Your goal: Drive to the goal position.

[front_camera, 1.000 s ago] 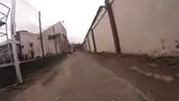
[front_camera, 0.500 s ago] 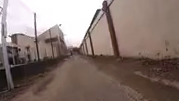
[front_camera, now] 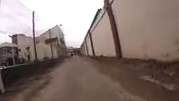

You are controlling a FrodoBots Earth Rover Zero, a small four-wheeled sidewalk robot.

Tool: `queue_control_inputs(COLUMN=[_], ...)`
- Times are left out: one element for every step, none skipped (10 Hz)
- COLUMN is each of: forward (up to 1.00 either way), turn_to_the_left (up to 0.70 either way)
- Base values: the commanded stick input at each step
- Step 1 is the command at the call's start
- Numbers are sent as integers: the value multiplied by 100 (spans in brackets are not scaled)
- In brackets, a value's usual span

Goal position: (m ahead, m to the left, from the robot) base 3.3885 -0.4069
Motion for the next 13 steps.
queue_control_inputs(forward=[70, 70, 70, 70, 70, 70, 70, 70, 70, 70, 70, 70, 70], turn_to_the_left=[0, 1, 3, 16, 30, 35, 35, 35, 35, 34, 9, 0, 0])
